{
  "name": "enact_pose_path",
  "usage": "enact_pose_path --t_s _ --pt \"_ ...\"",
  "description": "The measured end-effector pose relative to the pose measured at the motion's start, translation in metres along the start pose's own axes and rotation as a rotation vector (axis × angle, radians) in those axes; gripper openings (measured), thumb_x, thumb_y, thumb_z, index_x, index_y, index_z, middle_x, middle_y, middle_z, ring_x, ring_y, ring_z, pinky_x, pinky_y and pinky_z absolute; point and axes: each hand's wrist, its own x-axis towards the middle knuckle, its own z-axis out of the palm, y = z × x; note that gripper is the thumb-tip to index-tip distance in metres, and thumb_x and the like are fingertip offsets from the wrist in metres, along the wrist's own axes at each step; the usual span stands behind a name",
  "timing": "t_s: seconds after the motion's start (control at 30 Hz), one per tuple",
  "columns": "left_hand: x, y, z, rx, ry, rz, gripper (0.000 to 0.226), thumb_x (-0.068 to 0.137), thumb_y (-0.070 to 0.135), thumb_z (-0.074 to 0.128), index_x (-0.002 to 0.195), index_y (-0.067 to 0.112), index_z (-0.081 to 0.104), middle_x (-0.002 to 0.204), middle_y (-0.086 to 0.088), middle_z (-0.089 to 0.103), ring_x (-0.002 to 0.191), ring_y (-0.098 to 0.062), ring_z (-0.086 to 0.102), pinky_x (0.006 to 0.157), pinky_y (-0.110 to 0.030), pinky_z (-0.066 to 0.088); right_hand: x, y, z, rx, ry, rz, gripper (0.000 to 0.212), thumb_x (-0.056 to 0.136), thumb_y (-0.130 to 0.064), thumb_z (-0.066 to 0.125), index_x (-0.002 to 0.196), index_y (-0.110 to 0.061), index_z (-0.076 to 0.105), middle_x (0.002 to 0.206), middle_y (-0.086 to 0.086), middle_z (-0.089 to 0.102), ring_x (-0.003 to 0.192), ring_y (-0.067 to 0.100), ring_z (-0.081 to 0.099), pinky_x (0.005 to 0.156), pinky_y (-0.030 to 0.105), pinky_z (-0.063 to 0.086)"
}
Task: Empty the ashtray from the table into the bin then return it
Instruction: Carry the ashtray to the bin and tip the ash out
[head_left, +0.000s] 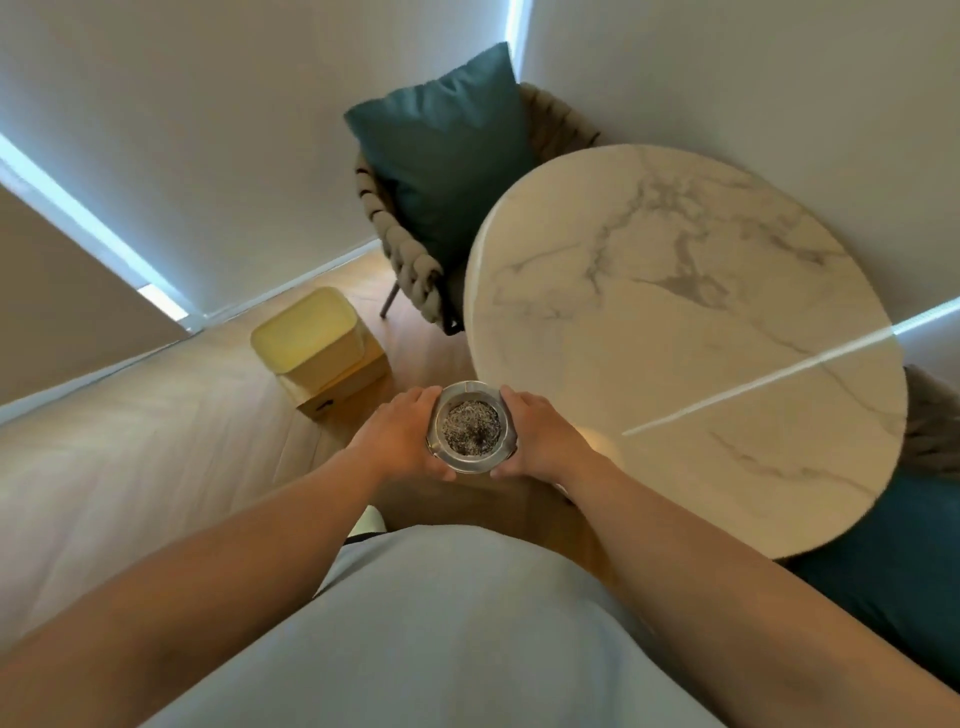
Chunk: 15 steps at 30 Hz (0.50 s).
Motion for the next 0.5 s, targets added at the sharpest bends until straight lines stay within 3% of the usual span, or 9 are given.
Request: enact_pose_path --t_s 0.2,0.5 --pt "-0.029 -0.065 -0.035 -0.031 0.096 -0.12 0.108 0.046 0.058 0.085 0.136 0.027 0.035 0.127 0.003 0.052 0.115 -0.018 0.048 0.098 -0.04 0.042 0.055 -0.074 0.01 -0.089 -0.083 -0.102 0.126 0.062 -0.038 0.09 0.156 -0.009 0.011 0.153 0.01 0.036 0.141 0.029 0.03 0.115 0.042 0.032" --pt "-0.061 -0.162 -0.095 -0.104 0.145 -0.242 0.108 0.047 0.048 0.09 0.137 0.02 0.037 0.13 -0.002 0.053 0.114 -0.021 0.051 0.095 -0.04 0.044 0.129 -0.18 0.034 -0.146 -0.114 -0.227 0.114 0.063 -0.038 0.09 0.151 -0.014 0.023 0.145 0.004 0.045 0.137 0.025 0.037 0.111 0.046 0.04"
